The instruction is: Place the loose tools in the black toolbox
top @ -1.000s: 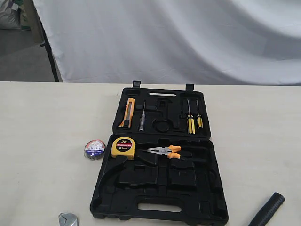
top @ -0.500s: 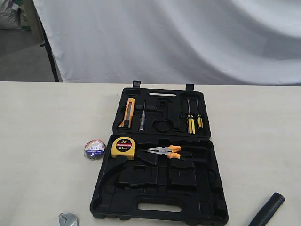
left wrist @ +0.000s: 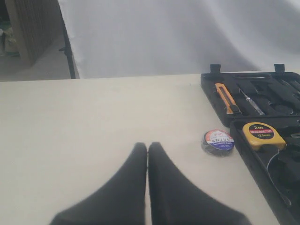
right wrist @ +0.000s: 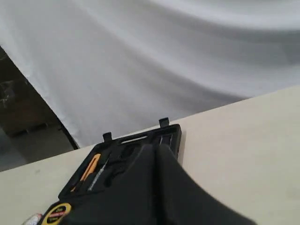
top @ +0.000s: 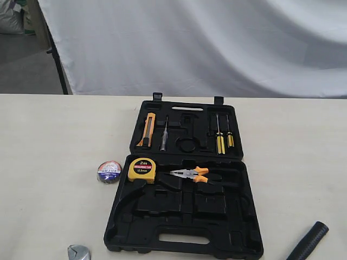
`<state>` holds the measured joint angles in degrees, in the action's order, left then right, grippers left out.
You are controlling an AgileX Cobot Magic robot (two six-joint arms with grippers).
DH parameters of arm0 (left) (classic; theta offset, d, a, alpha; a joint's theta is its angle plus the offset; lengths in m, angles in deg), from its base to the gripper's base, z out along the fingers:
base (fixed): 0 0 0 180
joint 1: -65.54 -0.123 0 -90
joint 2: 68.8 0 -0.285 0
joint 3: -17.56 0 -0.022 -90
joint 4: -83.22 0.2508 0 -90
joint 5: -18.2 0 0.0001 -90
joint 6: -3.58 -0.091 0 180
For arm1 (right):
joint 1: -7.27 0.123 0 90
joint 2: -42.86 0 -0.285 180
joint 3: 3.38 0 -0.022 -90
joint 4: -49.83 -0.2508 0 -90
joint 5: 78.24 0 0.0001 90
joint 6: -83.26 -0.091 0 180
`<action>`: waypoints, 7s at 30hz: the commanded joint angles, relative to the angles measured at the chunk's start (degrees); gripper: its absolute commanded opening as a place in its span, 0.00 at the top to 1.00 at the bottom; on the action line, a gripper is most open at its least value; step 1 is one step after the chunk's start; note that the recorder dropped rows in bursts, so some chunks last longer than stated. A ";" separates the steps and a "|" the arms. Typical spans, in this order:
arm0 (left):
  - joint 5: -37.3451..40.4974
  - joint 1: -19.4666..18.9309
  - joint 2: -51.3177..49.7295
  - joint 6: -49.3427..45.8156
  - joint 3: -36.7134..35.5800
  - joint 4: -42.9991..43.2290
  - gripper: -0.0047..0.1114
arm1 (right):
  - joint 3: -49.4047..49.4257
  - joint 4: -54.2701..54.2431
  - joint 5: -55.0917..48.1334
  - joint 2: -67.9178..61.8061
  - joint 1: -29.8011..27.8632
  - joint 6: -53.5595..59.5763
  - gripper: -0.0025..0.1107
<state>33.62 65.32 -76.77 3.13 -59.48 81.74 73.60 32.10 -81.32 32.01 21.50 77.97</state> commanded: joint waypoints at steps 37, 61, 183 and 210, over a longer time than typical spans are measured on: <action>0.06 0.26 0.18 0.44 -0.18 -0.25 0.95 | -94.96 -1.05 -35.76 -116.61 36.87 30.84 0.32; 0.06 0.26 0.18 0.44 -0.18 -0.25 0.95 | -118.44 8.39 -41.77 -140.49 37.37 40.37 0.38; 0.06 0.26 0.18 0.44 -0.18 -0.25 0.95 | -89.01 7.88 -20.30 -123.64 17.88 19.87 0.13; 0.06 0.26 0.18 0.44 -0.18 -0.25 0.95 | -86.29 8.63 -15.09 -120.39 17.88 21.09 0.97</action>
<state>33.62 65.32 -76.77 3.13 -59.48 81.74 -12.88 40.76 -98.14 -89.85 39.67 98.57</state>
